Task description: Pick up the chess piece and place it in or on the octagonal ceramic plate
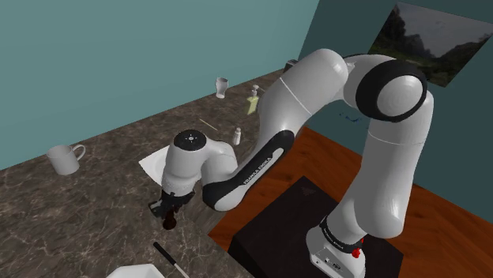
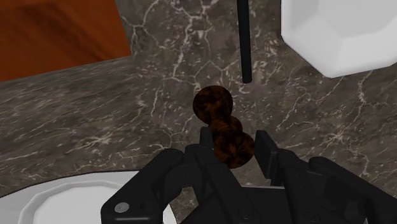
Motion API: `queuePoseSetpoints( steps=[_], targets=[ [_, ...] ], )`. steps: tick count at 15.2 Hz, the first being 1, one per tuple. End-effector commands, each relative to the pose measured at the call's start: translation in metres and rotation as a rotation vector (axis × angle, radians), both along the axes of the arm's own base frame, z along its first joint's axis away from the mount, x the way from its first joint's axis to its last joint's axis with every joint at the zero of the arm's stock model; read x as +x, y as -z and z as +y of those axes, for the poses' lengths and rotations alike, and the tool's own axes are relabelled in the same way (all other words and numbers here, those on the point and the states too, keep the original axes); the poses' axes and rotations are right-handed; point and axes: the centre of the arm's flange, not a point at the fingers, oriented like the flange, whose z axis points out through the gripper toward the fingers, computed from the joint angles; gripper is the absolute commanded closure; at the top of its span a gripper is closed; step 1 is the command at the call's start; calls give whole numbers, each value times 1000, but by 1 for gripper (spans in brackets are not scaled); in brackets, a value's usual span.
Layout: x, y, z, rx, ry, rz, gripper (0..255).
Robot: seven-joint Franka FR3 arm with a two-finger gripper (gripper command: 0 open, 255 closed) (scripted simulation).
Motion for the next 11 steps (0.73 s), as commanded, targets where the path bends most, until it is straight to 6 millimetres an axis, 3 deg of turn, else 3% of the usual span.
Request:
queuePoseSetpoints(
  steps=[1, 4, 11],
  targets=[
    [0, -10, -1, 0, 0, 0, 255],
    [0, -21, -1, 0, 0, 0, 255],
    [-49, -38, 75, 0, 0, 0, 255]
  ],
)
